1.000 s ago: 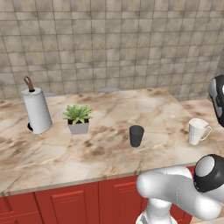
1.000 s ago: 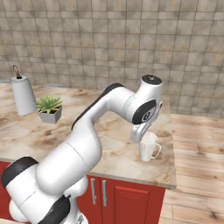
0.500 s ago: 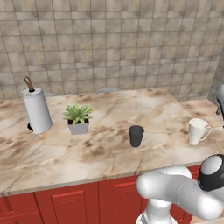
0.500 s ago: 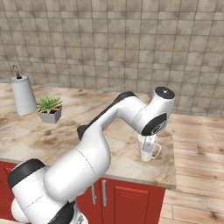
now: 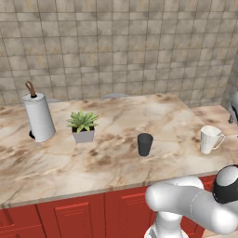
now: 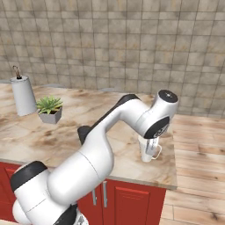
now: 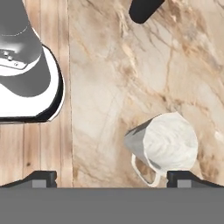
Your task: Pick the jug and glass cup and place them in the sink. Then turn on the water.
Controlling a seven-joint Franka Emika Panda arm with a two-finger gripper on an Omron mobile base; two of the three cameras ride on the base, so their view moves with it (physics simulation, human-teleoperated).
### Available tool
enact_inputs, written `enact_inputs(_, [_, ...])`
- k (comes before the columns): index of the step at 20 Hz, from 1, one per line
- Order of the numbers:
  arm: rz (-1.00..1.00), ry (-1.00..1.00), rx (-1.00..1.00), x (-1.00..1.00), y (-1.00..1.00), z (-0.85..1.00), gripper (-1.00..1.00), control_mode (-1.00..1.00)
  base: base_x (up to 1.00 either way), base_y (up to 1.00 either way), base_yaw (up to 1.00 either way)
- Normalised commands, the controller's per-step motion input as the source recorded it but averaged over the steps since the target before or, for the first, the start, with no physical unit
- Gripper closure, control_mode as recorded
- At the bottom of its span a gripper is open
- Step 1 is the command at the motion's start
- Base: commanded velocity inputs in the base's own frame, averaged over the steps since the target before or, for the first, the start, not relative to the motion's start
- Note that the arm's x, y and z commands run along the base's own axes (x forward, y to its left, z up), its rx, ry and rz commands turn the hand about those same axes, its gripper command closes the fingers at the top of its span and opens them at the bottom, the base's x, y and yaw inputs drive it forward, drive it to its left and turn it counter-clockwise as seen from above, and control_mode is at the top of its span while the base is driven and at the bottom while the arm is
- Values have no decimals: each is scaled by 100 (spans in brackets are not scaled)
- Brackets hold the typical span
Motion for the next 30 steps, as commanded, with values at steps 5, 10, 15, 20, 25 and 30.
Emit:
enact_inputs(5, [2, 0, 0, 13, -11, -2, -100, -100, 0, 0, 0])
enact_inputs(10, [0, 0, 0, 21, -14, -3, -100, -100, 0, 0, 0])
enact_inputs(15, [0, 0, 0, 24, -14, -6, -100, -100, 0, 0, 0])
enact_inputs(20, [0, 0, 0, 25, -7, -10, -100, -100, 0, 0, 0])
enact_inputs(25, [0, 0, 0, 23, -14, -13, -100, -100, 0, 0, 0])
enact_inputs(30, [0, 0, 0, 4, -26, -13, -100, -100, 0, 0, 0])
